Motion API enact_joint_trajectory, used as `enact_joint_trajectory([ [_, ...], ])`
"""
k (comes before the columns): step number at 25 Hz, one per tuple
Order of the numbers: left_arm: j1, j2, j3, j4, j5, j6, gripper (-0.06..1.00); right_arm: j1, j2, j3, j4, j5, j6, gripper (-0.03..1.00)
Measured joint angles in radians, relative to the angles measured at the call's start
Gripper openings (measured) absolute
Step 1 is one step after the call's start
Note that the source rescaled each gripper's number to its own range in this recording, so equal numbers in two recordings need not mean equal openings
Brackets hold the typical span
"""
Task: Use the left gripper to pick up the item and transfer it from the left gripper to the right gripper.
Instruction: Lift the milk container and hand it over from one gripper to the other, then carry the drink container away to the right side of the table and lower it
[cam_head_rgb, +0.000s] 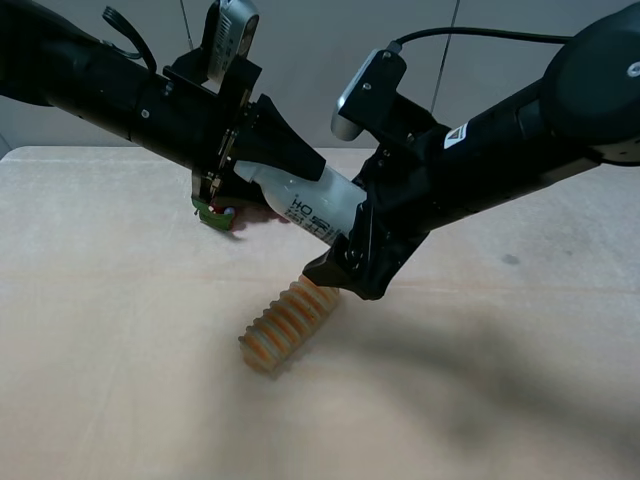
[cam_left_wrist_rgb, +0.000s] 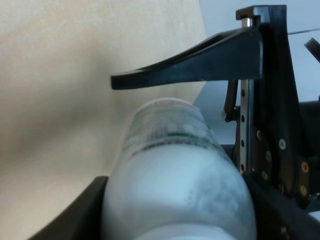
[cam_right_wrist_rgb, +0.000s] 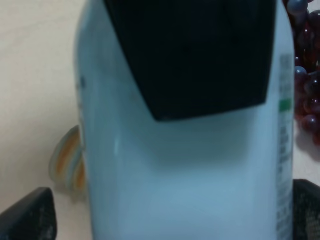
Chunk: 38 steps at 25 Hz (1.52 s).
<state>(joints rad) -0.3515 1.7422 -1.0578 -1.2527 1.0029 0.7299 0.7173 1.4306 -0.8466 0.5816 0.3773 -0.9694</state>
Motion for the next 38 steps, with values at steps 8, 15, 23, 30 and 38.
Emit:
enact_joint_trajectory([
  [8,0.0,0.0,0.001,0.0,0.002,0.001,0.0,0.0,0.0,0.0,-0.008,-0.002,0.015,0.09],
  [15,0.0,0.0,0.001,0.0,0.001,0.002,0.0,0.0,0.0,0.0,-0.015,-0.002,0.016,0.09],
  [23,0.0,0.0,0.001,-0.045,0.007,-0.046,0.5,0.0,0.001,0.0,-0.022,0.006,0.018,0.09],
  [30,0.0,-0.001,0.001,-0.076,0.026,-0.056,0.98,0.0,0.003,0.0,-0.026,0.013,0.018,0.09],
  [38,0.0,-0.001,0.001,-0.076,0.027,-0.056,1.0,0.0,0.003,0.0,-0.026,0.023,0.018,0.09],
])
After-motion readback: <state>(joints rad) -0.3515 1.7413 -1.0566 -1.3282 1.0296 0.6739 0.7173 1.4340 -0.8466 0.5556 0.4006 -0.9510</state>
